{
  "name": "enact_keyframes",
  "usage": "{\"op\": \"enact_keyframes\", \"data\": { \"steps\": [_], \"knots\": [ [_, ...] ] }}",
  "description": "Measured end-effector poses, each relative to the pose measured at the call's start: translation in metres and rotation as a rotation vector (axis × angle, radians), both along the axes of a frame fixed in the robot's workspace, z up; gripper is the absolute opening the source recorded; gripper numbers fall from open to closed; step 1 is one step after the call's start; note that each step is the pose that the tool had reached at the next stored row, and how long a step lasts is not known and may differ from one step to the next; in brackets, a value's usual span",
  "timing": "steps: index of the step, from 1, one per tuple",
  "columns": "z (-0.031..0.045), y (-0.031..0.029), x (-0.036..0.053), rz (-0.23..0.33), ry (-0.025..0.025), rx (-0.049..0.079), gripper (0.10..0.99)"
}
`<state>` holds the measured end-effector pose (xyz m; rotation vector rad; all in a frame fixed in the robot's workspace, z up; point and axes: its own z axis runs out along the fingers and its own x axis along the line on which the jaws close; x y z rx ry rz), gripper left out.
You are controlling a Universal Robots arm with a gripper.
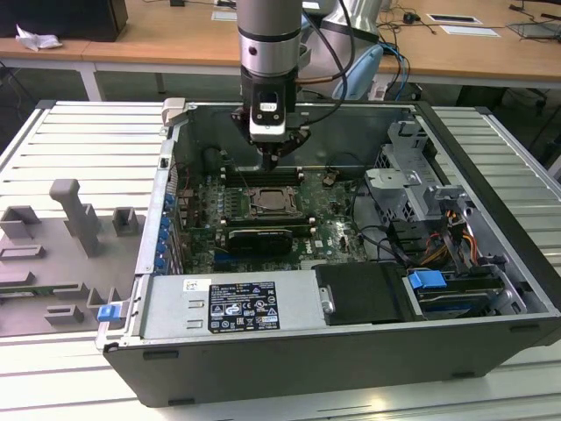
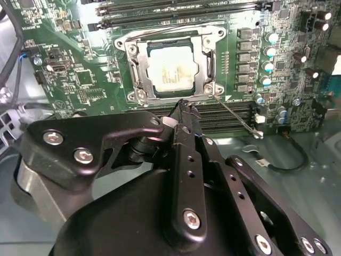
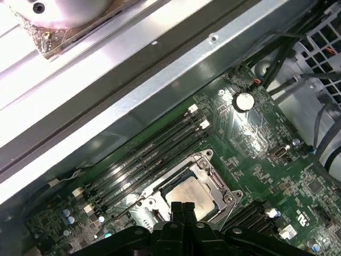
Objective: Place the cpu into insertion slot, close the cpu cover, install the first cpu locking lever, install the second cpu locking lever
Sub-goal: 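Install the first cpu locking lever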
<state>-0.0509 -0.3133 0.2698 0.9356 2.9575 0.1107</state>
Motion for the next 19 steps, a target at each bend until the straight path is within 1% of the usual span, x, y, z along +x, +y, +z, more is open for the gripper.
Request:
{"op": "enact_keyframes", "data": {
  "steps": [1,2,3,7,8,10,12,13,15,18,19],
  "knots": [
    [0.0000,0.0000,0.0000,0.011,0.0000,0.000,0.106],
    [0.0000,0.0000,0.0000,0.042,0.0000,0.000,0.106],
    [0.0000,-0.0001,0.0000,0.060,0.0000,0.000,0.106],
    [0.0000,-0.0001,0.0000,0.115,0.0000,0.000,0.106],
    [0.0000,-0.0001,0.0000,0.147,0.0000,0.000,0.106],
    [0.0000,-0.0001,0.0000,0.187,-0.0001,0.000,0.106],
    [0.0000,-0.0001,0.0000,0.264,0.0000,0.000,0.106],
    [0.0000,-0.0001,0.0000,0.285,0.0000,0.000,0.106],
    [0.0000,-0.0001,0.0000,0.307,0.0000,0.000,0.106],
    [0.0000,-0.0001,-0.0001,0.360,-0.0001,0.000,0.106],
    [0.0000,-0.0001,-0.0002,0.365,0.0000,0.000,0.106]
  ]
}}
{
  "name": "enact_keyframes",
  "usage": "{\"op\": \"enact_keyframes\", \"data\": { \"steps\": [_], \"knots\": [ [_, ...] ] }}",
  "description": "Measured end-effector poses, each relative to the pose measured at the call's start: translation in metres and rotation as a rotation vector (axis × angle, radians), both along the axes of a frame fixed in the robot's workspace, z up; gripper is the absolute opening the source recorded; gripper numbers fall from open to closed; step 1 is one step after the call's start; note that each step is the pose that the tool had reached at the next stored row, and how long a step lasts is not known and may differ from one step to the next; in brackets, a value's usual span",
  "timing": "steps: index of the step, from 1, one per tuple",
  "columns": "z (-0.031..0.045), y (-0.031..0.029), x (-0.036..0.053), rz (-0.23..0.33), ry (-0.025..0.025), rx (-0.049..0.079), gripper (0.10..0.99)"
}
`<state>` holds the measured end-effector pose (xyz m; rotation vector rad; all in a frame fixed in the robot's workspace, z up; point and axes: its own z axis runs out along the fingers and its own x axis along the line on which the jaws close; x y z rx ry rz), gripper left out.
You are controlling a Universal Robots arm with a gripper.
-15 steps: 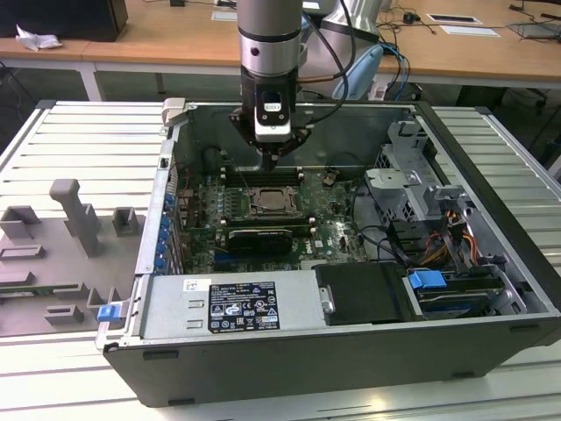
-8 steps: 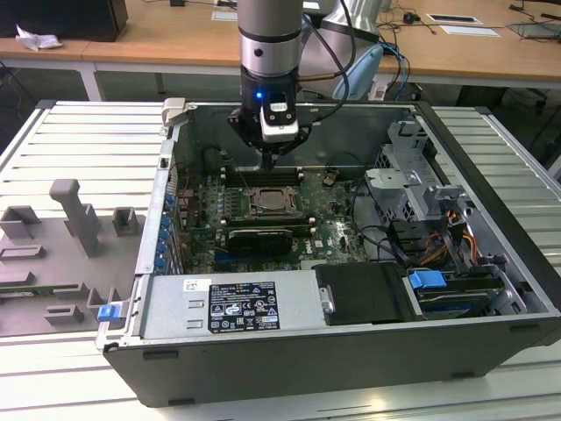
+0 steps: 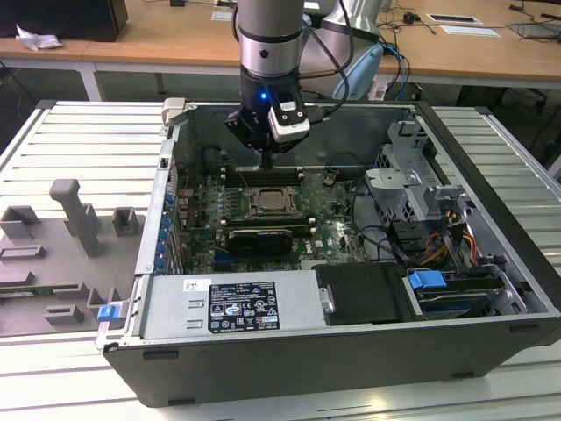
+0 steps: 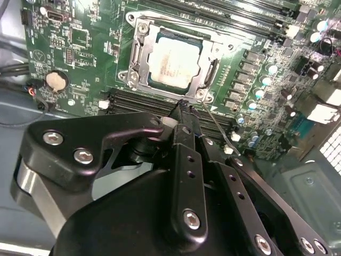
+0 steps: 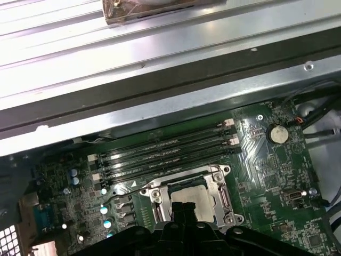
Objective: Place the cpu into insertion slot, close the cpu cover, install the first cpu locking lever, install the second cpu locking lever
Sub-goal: 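Install the first cpu locking lever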
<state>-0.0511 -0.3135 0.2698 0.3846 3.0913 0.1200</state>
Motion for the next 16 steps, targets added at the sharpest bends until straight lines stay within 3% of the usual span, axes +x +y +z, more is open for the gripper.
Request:
{"op": "enact_keyframes", "data": {
  "steps": [4,9,13,16],
  "knots": [
    [-0.0004,-0.0003,-0.0034,0.016,-0.0015,0.000,0.106],
    [-0.0024,-0.0003,-0.0034,0.158,-0.0028,0.000,0.106],
    [-0.0033,-0.0003,-0.0037,0.227,-0.0029,0.000,0.106],
    [-0.0041,-0.0003,-0.0186,0.230,-0.0054,0.000,0.106]
  ]
}}
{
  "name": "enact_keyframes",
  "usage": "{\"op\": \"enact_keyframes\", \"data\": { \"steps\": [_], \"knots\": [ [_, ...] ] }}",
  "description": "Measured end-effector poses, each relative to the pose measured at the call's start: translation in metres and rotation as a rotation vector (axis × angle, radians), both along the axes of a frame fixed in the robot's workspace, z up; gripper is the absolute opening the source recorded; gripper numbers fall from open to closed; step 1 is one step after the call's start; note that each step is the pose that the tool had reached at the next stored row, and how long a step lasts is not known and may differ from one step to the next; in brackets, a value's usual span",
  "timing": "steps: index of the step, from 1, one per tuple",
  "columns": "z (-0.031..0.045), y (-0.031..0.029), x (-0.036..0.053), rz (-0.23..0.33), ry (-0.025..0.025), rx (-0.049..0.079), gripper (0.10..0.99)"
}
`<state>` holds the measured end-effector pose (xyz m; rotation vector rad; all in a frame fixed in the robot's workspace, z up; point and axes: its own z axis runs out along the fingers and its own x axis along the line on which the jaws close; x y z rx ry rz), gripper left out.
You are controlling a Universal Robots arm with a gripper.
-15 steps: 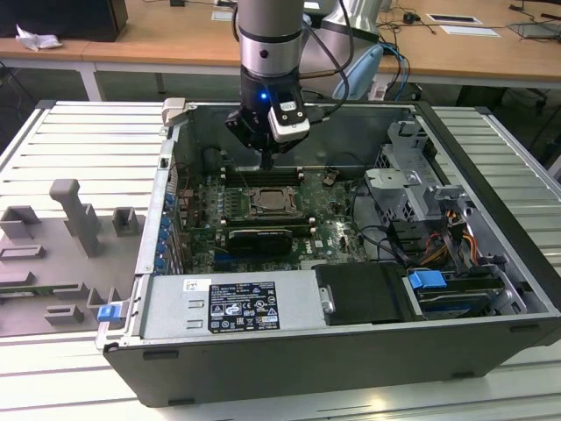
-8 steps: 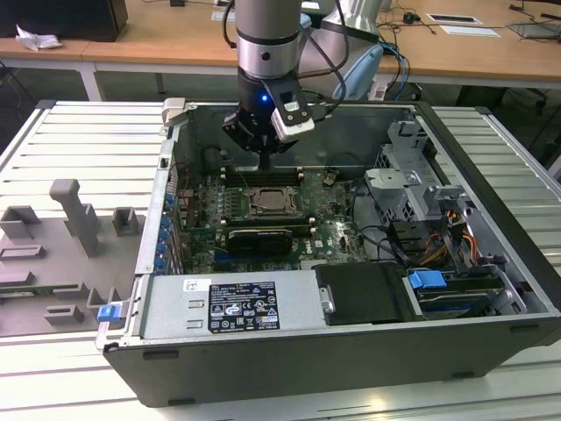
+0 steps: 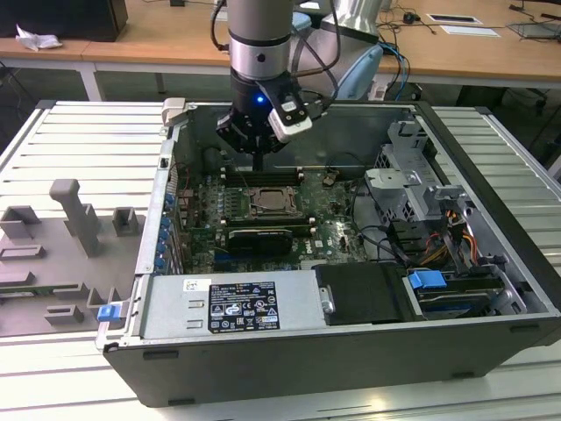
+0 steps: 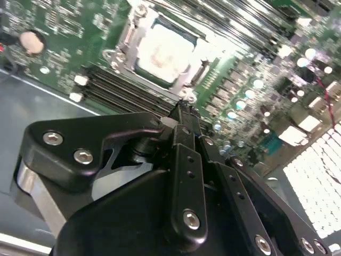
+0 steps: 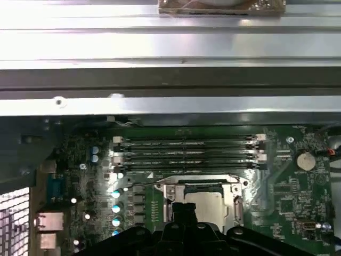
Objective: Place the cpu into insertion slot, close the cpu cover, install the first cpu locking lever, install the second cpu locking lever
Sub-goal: 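Install the first cpu locking lever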
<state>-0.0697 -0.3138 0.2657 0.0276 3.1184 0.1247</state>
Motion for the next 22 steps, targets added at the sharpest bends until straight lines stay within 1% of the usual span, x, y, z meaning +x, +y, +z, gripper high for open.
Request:
{"op": "enact_keyframes", "data": {
  "steps": [1,3,5,7,11,12,17,19,22],
  "knots": [
    [-0.0002,0.0000,-0.0038,0.000,-0.0006,0.000,0.106],
    [-0.0012,0.0000,-0.0166,0.000,-0.0025,0.000,0.106],
    [-0.0018,0.0000,-0.0246,0.000,-0.0036,0.000,0.106],
    [-0.0027,0.0000,-0.0350,0.001,-0.0047,0.000,0.106],
    [-0.0046,0.0002,-0.0462,0.003,-0.0057,0.000,0.106],
    [-0.0050,0.0005,-0.0471,0.003,-0.0057,0.000,0.106],
    [-0.0068,0.0092,-0.0483,0.005,-0.0055,0.000,0.106],
    [-0.0082,0.0113,-0.0485,0.005,-0.0056,0.000,0.106],
    [-0.0095,0.0127,-0.0485,0.006,-0.0056,0.000,0.106]
  ]
}}
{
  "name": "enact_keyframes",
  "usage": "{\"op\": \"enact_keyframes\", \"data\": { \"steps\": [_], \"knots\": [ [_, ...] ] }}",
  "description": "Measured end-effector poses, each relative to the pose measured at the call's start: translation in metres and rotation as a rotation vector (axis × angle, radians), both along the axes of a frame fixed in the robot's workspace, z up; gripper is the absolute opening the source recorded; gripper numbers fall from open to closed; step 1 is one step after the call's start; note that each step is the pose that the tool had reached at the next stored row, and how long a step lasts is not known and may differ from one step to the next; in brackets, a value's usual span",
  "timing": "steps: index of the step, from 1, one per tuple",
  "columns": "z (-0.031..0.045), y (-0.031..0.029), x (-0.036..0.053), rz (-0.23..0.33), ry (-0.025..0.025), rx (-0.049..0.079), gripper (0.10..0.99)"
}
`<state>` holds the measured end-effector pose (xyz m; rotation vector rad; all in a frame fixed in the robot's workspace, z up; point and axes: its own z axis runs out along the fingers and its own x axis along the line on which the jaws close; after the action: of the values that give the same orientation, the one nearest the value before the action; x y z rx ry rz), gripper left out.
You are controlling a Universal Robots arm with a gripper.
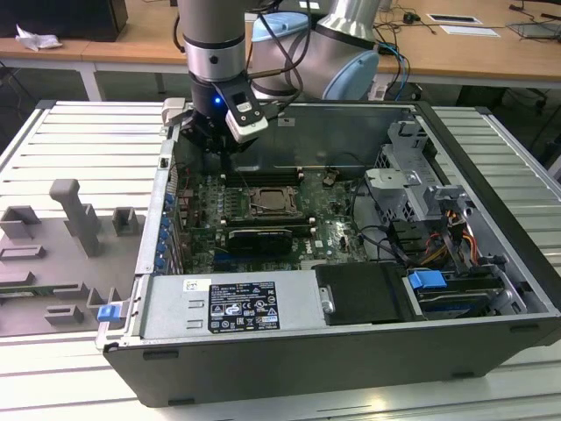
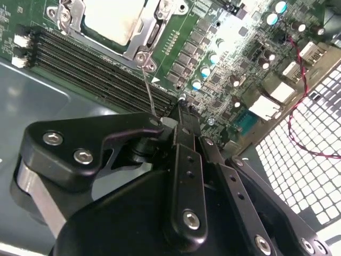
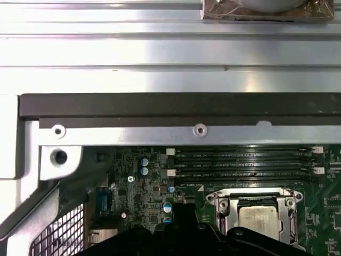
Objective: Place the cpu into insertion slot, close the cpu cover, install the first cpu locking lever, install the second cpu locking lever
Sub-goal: 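Install the first cpu locking lever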
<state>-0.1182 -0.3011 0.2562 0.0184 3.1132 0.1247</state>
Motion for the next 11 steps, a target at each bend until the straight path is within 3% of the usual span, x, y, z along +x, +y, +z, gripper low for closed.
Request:
{"op": "enact_keyframes", "data": {
  "steps": [6,11],
  "knots": [
    [-0.0001,0.0001,0.0047,0.000,0.0000,0.000,0.106],
    [-0.0007,0.0001,0.0255,0.000,0.0000,0.000,0.106]
  ]
}}
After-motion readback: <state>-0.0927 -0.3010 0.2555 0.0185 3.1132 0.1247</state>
